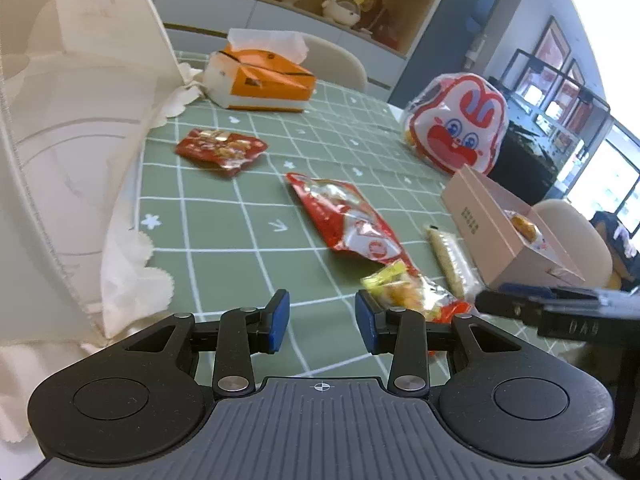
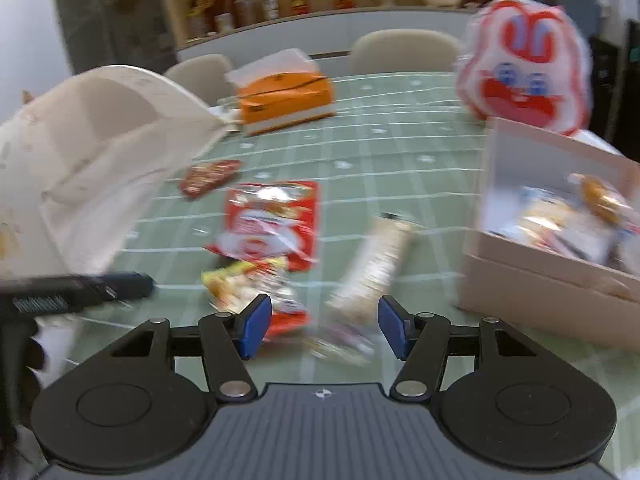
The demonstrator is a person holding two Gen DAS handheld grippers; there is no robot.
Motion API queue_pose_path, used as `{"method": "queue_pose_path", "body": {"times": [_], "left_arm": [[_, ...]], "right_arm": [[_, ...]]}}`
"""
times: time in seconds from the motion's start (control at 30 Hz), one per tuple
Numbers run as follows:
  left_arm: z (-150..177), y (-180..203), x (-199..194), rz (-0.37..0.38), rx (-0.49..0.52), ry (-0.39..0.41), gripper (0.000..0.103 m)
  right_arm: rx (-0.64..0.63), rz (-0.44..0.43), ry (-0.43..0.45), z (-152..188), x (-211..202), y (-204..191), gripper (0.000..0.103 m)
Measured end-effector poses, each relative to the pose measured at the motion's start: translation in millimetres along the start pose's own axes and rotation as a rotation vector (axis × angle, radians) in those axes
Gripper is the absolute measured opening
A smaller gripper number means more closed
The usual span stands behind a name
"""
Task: Organize snacks
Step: 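Lift the quail egg bag with the left tool away from the pile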
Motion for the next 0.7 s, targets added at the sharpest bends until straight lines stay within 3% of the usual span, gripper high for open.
{"method": "queue_pose_path", "body": {"times": [0.1, 0.2, 0.33, 0.43, 0.6, 0.7], "left_arm": [[-1, 8, 4, 0.010, -0.011, -0.009, 0.041], [-3, 20, 11, 0.035, -0.031, -0.032, 0.041], [-5, 43, 30, 0.048, -0.039, -0.115, 0.041], [-9, 54, 49, 0.051, -0.083, -0.164, 0.041], [-23, 62, 81, -0.011, -0.079, -0.161, 0.041], [-28, 73, 99, -0.050, -0.007, -0.161, 0.041]], "right_arm": [[0.000, 0.060, 0.063, 15, -6, 11, 0.067], [0.037, 0.072, 0.089, 28, -4, 21, 0.067], [0.124, 0.052, 0.089, 31, -1, 38, 0.068], [0.129, 0.099, 0.126, 33, -7, 43, 0.072], [0.111, 0.106, 0.147, 40, -15, 44, 0.074], [0.133, 0.091, 0.139, 43, -16, 49, 0.077]]}}
Point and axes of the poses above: each gripper's, at about its wrist camera, not at the fingertips, and x roughly the way its jaws point, y to its right, z to its underside, the point moved 4 cm from there along x, roughly the way its jaws point, and after that the axes turned 7 degrees about z, right-handed, at the moved point
